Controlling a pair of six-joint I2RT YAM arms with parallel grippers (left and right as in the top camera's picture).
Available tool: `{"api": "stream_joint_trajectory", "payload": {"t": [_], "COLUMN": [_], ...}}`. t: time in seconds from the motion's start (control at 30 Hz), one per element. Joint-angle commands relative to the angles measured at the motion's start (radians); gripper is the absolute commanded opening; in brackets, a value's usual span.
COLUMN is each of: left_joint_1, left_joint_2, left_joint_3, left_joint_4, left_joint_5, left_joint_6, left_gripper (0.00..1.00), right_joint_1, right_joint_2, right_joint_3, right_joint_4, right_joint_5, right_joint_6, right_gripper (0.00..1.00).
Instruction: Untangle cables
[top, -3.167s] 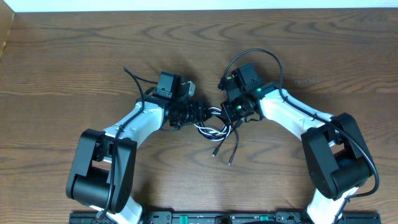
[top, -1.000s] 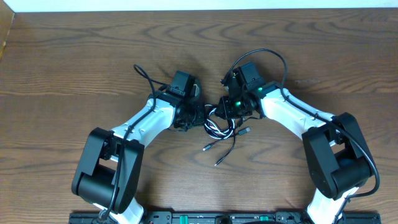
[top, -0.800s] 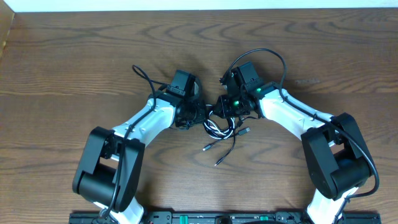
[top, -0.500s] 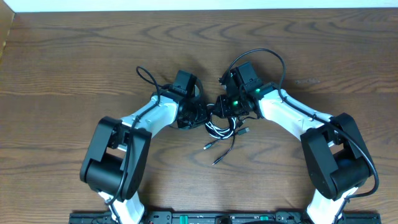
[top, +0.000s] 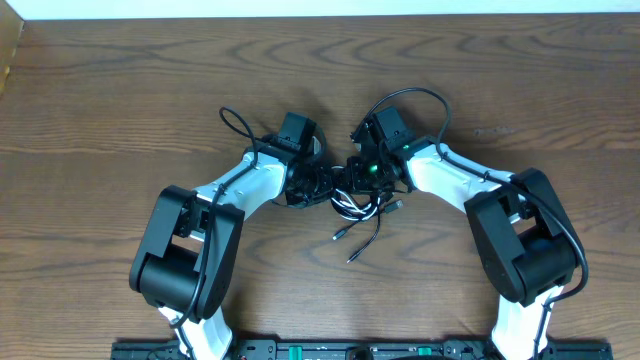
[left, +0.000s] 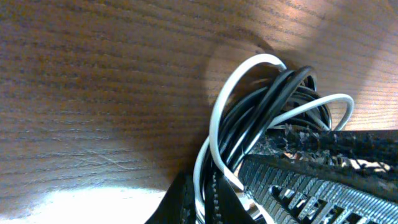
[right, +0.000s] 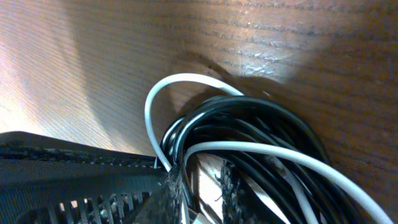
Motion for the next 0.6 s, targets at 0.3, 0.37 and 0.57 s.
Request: {"api": "stream_joint_trajectory", "payload": {"t": [0.3,0.37,0.57], "left_joint_1": [-0.002,-0.002,-0.002], "left_joint_2": [0.054,0.054,0.054], "left_joint_3": [-0.014,-0.014,-0.014], "left_joint_4": [0.014,0.016,0.016], "left_joint_5": [0.024,0.024,0.024], "left_joint_6": [0.078,0.078,0.078], "left_gripper": [0.08,0.08,0.07], "right_joint_1": [0.007,0.007,0.016], "right_joint_2": [0.043,0.043,0.044], "right_joint_3": [0.011,0.011,0.011], "right_joint_4": [0.054,0.057,0.057], "right_joint_5": [0.024,0.029,0.054], "right_joint_6": [0.036,0.036,0.045], "right_gripper": [0.24,0.24,0.15]}}
